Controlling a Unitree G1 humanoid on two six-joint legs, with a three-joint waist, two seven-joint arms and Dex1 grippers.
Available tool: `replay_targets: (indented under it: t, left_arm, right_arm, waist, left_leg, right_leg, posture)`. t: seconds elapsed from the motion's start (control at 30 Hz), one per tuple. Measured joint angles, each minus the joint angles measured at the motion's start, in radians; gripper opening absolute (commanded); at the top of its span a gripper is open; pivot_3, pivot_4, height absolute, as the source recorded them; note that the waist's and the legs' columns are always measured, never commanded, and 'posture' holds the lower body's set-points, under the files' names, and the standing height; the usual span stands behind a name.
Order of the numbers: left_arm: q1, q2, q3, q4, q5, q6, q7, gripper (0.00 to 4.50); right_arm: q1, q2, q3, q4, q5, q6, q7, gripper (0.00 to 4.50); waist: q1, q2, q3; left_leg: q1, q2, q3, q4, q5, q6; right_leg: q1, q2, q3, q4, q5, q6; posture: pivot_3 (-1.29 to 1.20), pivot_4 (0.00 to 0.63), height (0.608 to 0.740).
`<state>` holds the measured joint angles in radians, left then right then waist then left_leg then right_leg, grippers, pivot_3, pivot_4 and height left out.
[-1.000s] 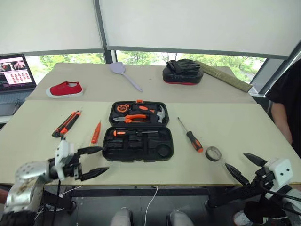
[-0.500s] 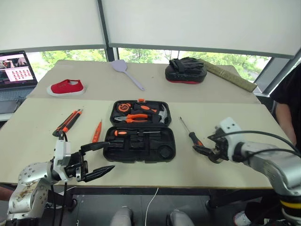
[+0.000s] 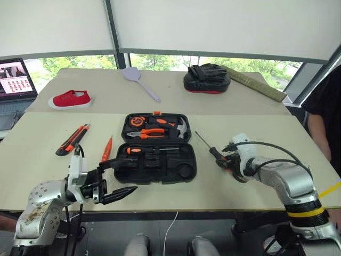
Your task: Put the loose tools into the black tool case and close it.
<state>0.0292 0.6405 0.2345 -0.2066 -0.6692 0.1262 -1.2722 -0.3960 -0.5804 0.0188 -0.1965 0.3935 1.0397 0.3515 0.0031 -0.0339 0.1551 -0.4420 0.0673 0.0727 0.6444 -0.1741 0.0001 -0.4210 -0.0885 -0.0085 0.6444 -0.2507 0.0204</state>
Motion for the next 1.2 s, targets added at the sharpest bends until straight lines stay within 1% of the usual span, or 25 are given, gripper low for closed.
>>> replay_targets:
  t: [0.1, 0.2, 0.23, 0.27, 0.33, 0.4, 0.43, 0.53, 0.63, 0.73, 0.97, 1.2]
  left_arm:
    - [0.018, -0.02, 0.024, 0.0, 0.0, -0.001, 0.036, 4.5]
    - [0.031, -0.041, 0.069, 0.001, -0.003, -0.002, 0.097, 4.5]
    - [0.04, -0.044, 0.082, 0.001, -0.001, -0.007, 0.112, 4.5]
    - [0.059, -0.05, 0.1, 0.004, 0.002, -0.02, 0.128, 4.5]
    - [0.072, -0.06, 0.116, 0.02, 0.015, -0.038, 0.155, 4.5]
    - [0.089, -0.062, 0.127, 0.028, 0.024, -0.052, 0.166, 4.5]
    - [0.109, -0.061, 0.138, 0.028, 0.032, -0.062, 0.167, 4.5]
    - [0.125, -0.056, 0.146, 0.03, 0.042, -0.068, 0.167, 4.5]
    - [0.125, -0.052, 0.146, 0.031, 0.045, -0.08, 0.165, 4.5]
    - [0.123, -0.047, 0.146, 0.031, 0.05, -0.085, 0.165, 4.5]
    - [0.128, -0.045, 0.146, 0.03, 0.052, -0.085, 0.164, 4.5]
    - [0.129, -0.042, 0.143, 0.027, 0.056, -0.085, 0.166, 4.5]
  right_arm:
    - [0.03, 0.01, -0.043, -0.002, -0.009, -0.111, 0.011, 1.03]
    - [-0.018, 0.007, -0.086, 0.001, -0.036, -0.331, 0.074, 1.03]
    - [-0.047, -0.015, -0.062, 0.016, -0.062, -0.442, 0.142, 1.03]
    - [-0.095, -0.043, -0.012, 0.046, -0.098, -0.58, 0.243, 1.03]
    - [-0.192, -0.059, 0.072, 0.103, -0.149, -0.764, 0.394, 1.03]
    - [-0.262, -0.038, 0.145, 0.161, -0.175, -0.836, 0.487, 1.03]
    - [-0.327, -0.018, 0.215, 0.226, -0.203, -0.846, 0.559, 1.03]
    - [-0.42, 0.022, 0.363, 0.314, -0.277, -0.849, 0.684, 1.03]
    - [-0.469, 0.056, 0.449, 0.346, -0.338, -0.803, 0.733, 1.03]
    - [-0.482, 0.087, 0.524, 0.368, -0.42, -0.736, 0.736, 1.03]
    - [-0.489, 0.094, 0.538, 0.383, -0.478, -0.709, 0.736, 1.03]
    - [-0.526, 0.138, 0.53, 0.451, -0.508, -0.704, 0.73, 1.03]
  waist:
    - [0.0, 0.0, 0.0]
    - [-0.006, 0.001, 0.0]
    - [-0.01, 0.001, 0.0]
    - [-0.019, 0.001, 0.001]
    - [-0.028, 0.001, 0.001]
    - [-0.027, 0.0, 0.0]
    - [-0.031, 0.0, 0.001]
    - [-0.024, 0.001, 0.001]
    - [-0.01, 0.001, 0.001]
    - [-0.007, 0.001, 0.001]
    - [-0.012, 0.001, 0.001]
    - [-0.016, 0.001, 0.001]
  left_leg:
    - [0.0, 0.0, 0.001, 0.0, 0.0, 0.0]
    - [0.0, 0.0, 0.001, 0.0, 0.0, 0.0]
    - [0.001, 0.001, 0.001, 0.0, 0.0, 0.0]
    - [0.001, 0.001, 0.001, 0.0, 0.0, 0.0]
    - [0.003, 0.003, 0.001, -0.001, 0.0, 0.0]
    - [0.003, 0.006, 0.0, -0.001, 0.0, 0.0]
    - [0.003, 0.007, 0.001, -0.001, 0.0, 0.0]
    - [0.003, 0.009, 0.002, -0.001, 0.0, 0.0]
    - [0.002, 0.01, 0.003, -0.001, 0.0, -0.001]
    - [0.002, 0.01, 0.004, 0.0, 0.001, -0.002]
    - [0.003, 0.012, 0.005, -0.001, 0.001, -0.002]
    - [0.004, 0.014, 0.006, -0.001, 0.001, -0.003]
  right_leg:
    - [-0.001, 0.0, 0.001, 0.0, 0.0, 0.0]
    - [0.0, 0.001, 0.001, 0.0, 0.0, 0.001]
    - [-0.001, 0.001, 0.001, 0.0, 0.0, 0.001]
    - [0.0, 0.002, 0.002, 0.0, 0.0, 0.001]
    - [0.0, 0.005, 0.003, 0.0, 0.0, 0.0]
    - [0.0, 0.007, 0.003, 0.0, 0.001, -0.002]
    - [-0.001, 0.008, 0.004, 0.001, 0.001, -0.004]
    - [-0.002, 0.01, 0.004, 0.001, 0.002, -0.006]
    - [-0.002, 0.01, 0.003, 0.001, 0.002, -0.006]
    - [-0.002, 0.009, 0.003, 0.001, 0.002, -0.007]
    - [-0.003, 0.011, 0.003, 0.002, 0.003, -0.009]
    - [-0.003, 0.012, 0.002, 0.002, 0.004, -0.01]
  posture:
    - [0.0, 0.15, 0.74]
    - [0.0, 0.15, 0.74]
    - [0.0, 0.15, 0.74]
    - [0.0, 0.15, 0.74]
    - [0.0, 0.15, 0.74]
    - [0.0, 0.15, 0.74]
    - [0.0, 0.15, 0.74]
    - [0.0, 0.15, 0.74]
    - [0.0, 0.15, 0.74]
    - [0.0, 0.15, 0.74]
    - [0.0, 0.15, 0.74]
    - [0.0, 0.15, 0.74]
